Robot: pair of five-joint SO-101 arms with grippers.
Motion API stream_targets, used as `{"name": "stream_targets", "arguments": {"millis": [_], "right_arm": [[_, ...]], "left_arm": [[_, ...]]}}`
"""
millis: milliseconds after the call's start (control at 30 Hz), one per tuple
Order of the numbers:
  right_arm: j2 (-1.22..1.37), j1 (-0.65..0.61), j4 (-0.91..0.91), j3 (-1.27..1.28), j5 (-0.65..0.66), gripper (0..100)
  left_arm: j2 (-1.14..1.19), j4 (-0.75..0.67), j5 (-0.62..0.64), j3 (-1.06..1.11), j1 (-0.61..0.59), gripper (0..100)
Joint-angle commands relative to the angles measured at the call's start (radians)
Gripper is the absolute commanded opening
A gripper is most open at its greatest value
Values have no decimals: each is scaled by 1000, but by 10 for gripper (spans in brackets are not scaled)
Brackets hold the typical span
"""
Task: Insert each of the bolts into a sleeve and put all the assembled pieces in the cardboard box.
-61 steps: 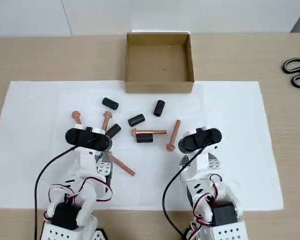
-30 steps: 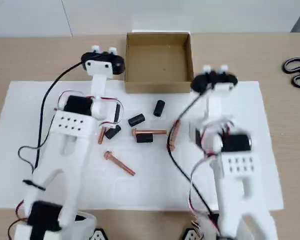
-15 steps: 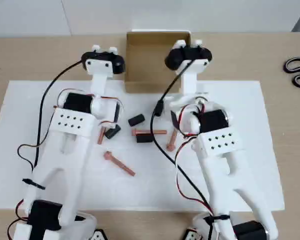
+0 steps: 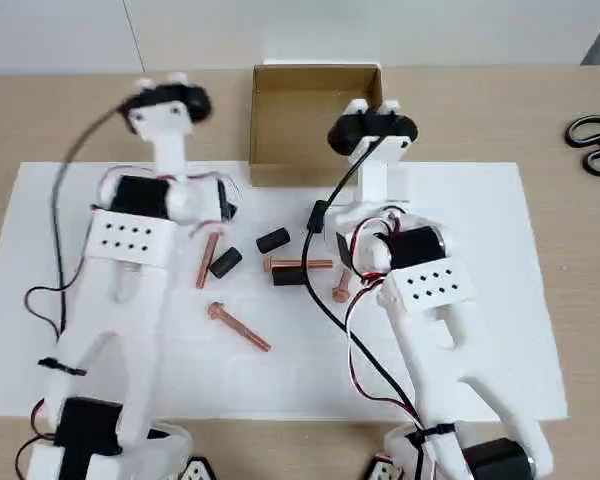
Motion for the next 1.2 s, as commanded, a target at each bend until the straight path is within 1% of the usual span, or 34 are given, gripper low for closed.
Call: {"name": "stream_targets", "arguments": {"millis": [0, 133, 300, 433, 533, 633, 767, 1000, 1167], "right_arm": [[47, -19, -10, -17, -23, 222], [213, -35, 16, -132, -31, 222], [437, -36, 153, -430, -141, 222], [593, -36, 262, -678, -186, 222], [696, -36, 294, -804, -219, 222], [788, -54, 297, -872, -229, 222], [877, -81, 288, -907, -235, 222], [995, -90, 288, -1017, -235, 221], [1064, -85, 249, -1030, -235, 220]], "left_arm": [[-3, 57, 28, -84, -5, 7], [-3, 120, 23, -119, -11, 7], [38, 164, 0, -125, -20, 7], [164, 204, 6, -176, -81, 7], [245, 233, 6, -246, -138, 6], [302, 267, 6, -321, -172, 6], [344, 328, 6, -392, -172, 7], [361, 333, 6, -415, -170, 7], [361, 331, 6, -415, -170, 7]]}}
